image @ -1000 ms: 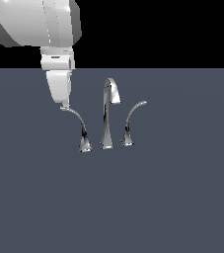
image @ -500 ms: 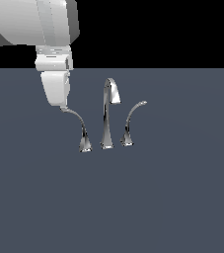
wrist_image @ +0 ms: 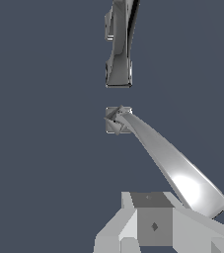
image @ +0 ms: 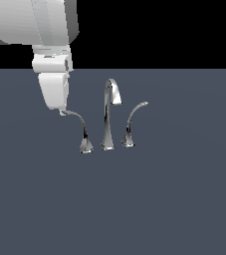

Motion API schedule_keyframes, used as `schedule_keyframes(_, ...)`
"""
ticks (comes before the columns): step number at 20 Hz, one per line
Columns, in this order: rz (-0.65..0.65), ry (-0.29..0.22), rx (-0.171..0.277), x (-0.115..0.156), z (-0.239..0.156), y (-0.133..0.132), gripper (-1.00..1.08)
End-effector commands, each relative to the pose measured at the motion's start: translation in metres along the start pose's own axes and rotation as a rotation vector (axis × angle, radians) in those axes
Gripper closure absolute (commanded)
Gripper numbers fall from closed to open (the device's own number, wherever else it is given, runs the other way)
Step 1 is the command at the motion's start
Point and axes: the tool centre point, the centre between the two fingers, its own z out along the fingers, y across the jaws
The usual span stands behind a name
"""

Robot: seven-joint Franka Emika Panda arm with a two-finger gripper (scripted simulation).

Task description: Turn on the faucet by rotating a designated handle.

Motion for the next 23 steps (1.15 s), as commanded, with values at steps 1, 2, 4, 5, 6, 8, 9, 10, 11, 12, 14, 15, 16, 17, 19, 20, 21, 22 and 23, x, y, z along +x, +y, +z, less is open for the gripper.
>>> schedule_keyframes(1,0.008,0.006,-0.01,0.008,0.0,0.012,1.08)
schedule_keyframes(2,0.008,0.006,-0.01,0.009,-0.001,0.015,1.08)
schedule_keyframes(4,0.007,0.006,-0.011,0.01,-0.001,0.021,1.08)
schedule_keyframes(5,0.006,0.006,-0.012,0.01,-0.001,0.024,1.08)
schedule_keyframes(6,0.006,0.006,-0.012,0.011,-0.001,0.027,1.08)
schedule_keyframes(8,0.005,0.006,-0.013,0.012,-0.001,0.032,1.08)
schedule_keyframes(9,0.005,0.006,-0.013,0.012,-0.001,0.032,1.08)
schedule_keyframes(10,-0.006,0.002,-0.009,0.005,0.0,0.028,1.08)
schedule_keyframes(11,-0.005,0.002,-0.009,0.009,0.0,0.03,1.08)
schedule_keyframes(12,-0.004,0.003,-0.01,0.013,0.0,0.031,1.08)
schedule_keyframes(14,-0.003,0.003,-0.01,0.021,-0.001,0.036,1.08)
schedule_keyframes(15,-0.002,0.003,-0.011,0.025,-0.001,0.038,1.08)
schedule_keyframes(16,-0.001,0.004,-0.011,0.029,-0.001,0.04,1.08)
schedule_keyframes(17,-0.001,0.004,-0.012,0.034,-0.001,0.042,1.08)
schedule_keyframes(19,0.001,0.005,-0.012,0.042,-0.001,0.046,1.08)
schedule_keyframes(20,0.001,0.005,-0.013,0.046,-0.001,0.048,1.08)
schedule_keyframes(21,0.002,0.006,-0.013,0.051,-0.001,0.05,1.08)
schedule_keyframes(22,0.003,0.006,-0.014,0.055,-0.001,0.052,1.08)
schedule_keyframes(23,0.003,0.006,-0.014,0.055,-0.001,0.052,1.08)
